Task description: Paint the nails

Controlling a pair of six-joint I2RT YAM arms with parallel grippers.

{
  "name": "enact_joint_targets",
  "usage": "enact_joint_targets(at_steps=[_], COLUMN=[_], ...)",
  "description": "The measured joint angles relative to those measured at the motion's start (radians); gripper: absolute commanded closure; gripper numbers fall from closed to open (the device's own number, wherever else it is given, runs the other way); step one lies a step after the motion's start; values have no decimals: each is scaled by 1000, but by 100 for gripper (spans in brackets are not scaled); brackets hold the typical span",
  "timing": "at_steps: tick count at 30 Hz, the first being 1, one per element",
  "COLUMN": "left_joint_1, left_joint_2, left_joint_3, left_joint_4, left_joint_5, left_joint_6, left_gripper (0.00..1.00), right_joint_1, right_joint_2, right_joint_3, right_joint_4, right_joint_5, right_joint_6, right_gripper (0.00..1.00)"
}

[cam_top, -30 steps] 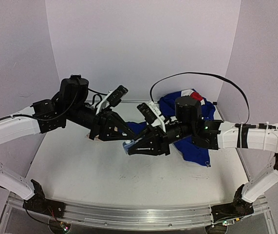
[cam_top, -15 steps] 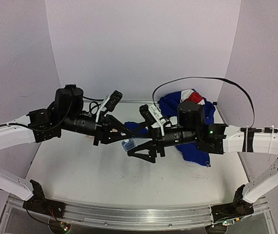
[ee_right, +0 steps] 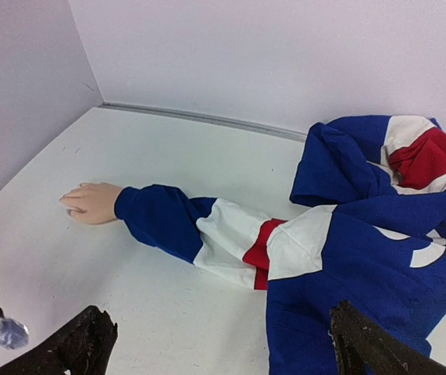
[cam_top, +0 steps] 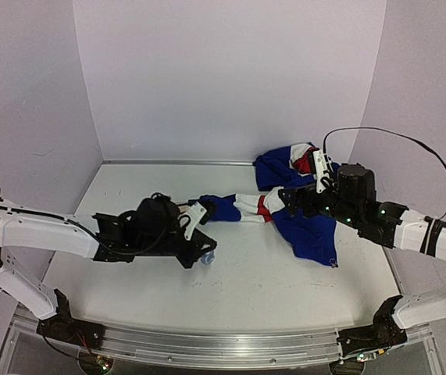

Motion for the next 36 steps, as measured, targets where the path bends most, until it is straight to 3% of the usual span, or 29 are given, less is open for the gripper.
enact_joint_targets(at_steps=[12, 18, 23, 29, 31, 36], left_joint_1=[-189, -220, -218, -218, -218, -212], left_joint_2=[316, 363, 366, 366, 366, 365], left_joint_3=[-3, -3, -4, -4, -4, -4], left_joint_4=[102, 118, 120, 129, 136, 137], left_joint_5=[-468, -579, -601, -607, -608, -610], left_joint_6=[-142, -243, -285, -303, -304, -301], left_gripper=[100, 100, 81, 78, 72, 37], right_joint_1=[0, 0, 0, 0, 0, 0], right_joint_2=[-19, -18, -18, -18, -19, -21], right_joint_3=[0, -1, -12, -21, -21, -21], right_joint_4=[-3, -3, -2, -2, -2, -2], right_joint_5=[87, 92, 92, 92, 93, 109], right_joint_6=[28, 31, 37, 45, 45, 47], right_gripper=[2, 2, 2, 2, 2, 2])
